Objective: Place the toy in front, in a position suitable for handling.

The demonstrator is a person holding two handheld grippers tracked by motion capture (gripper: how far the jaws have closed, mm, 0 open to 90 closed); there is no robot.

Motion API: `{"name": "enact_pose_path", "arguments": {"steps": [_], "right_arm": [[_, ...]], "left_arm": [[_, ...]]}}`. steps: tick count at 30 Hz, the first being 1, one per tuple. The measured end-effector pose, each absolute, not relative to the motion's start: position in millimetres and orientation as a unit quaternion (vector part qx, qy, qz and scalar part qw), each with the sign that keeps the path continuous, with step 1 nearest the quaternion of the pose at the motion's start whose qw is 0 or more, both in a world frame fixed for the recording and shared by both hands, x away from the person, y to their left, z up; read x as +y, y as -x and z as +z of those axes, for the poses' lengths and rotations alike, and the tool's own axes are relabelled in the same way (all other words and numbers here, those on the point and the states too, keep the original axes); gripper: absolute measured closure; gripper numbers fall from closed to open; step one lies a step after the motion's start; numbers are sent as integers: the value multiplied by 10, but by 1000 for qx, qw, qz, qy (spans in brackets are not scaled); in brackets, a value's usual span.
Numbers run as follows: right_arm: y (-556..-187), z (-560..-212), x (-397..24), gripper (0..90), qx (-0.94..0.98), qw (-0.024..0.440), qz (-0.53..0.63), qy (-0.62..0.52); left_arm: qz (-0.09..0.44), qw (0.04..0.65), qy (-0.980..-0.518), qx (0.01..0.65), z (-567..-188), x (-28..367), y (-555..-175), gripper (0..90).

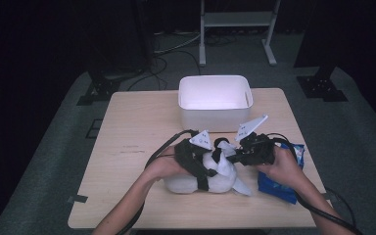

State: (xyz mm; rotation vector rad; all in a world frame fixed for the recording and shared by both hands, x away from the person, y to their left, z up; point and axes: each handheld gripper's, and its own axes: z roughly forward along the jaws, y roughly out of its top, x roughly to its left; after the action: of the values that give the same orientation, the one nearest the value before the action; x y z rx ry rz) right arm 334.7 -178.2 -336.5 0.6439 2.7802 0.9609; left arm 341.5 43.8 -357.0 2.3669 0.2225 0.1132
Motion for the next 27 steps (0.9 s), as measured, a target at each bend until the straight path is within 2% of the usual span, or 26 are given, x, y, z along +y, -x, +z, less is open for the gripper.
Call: {"name": "enact_pose_path", "arguments": {"steps": [8, 21, 27], "right_arm": [[-3354, -3344, -1790, 782, 922, 64, 313, -217], [-3414, -3218, -1330, 778, 937, 72, 296, -170], [-3444, -3278, -1312, 779, 941, 63, 285, -170]], "left_arm": [[65, 354, -927, 101, -3602, 716, -3397, 212], [54, 359, -926, 105, -3701, 722, -3421, 216], [58, 370, -921, 111, -3664, 783, -3413, 194]]}}
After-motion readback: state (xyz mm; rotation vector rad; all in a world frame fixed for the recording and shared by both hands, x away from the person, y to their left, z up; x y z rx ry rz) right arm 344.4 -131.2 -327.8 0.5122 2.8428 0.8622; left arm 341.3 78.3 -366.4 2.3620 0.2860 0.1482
